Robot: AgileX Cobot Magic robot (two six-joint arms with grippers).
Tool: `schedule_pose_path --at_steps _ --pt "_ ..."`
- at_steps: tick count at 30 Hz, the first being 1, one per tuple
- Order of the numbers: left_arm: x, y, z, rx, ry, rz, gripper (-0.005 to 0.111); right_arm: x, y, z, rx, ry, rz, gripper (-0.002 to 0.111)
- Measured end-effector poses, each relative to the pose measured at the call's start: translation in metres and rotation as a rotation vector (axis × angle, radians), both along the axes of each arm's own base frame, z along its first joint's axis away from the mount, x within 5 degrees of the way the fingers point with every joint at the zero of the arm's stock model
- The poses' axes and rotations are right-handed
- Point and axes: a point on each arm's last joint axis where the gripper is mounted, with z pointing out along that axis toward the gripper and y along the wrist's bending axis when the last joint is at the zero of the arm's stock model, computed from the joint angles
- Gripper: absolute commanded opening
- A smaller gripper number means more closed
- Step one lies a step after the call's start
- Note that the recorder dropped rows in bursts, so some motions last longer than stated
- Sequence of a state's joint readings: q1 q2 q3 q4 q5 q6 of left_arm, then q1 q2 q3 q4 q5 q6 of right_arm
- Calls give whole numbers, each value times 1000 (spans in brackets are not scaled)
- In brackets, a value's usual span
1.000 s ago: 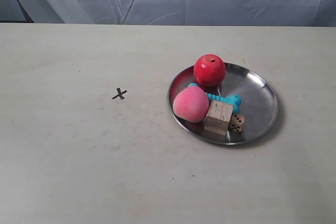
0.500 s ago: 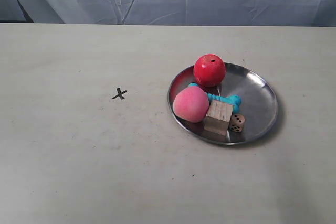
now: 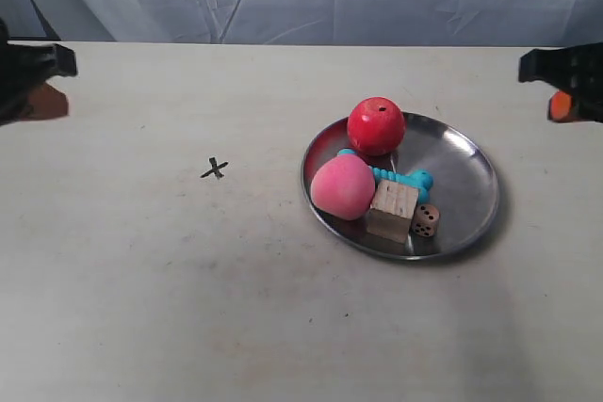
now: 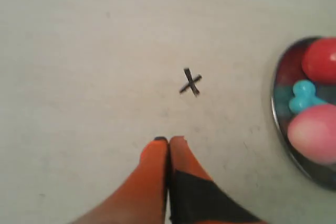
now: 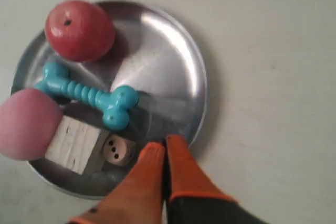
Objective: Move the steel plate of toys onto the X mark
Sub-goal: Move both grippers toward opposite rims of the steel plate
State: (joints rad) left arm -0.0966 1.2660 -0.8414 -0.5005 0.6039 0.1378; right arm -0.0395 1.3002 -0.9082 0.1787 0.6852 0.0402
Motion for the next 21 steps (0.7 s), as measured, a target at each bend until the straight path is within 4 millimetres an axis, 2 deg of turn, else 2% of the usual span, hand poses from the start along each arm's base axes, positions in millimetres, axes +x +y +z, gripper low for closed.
schedule_pose_path --at_steps 5,9,15,21 --pt "27 -22 -29 -164 157 -146 0 42 -11 -41 109 159 36 -1" --pt "44 -40 -43 -305 148 -327 0 58 -34 -68 245 219 55 -1" --pt "74 -51 -65 -481 162 -301 0 70 -70 -108 476 244 65 -1" --pt "91 -56 -85 -520 167 -315 0 76 -81 -141 476 238 80 -1"
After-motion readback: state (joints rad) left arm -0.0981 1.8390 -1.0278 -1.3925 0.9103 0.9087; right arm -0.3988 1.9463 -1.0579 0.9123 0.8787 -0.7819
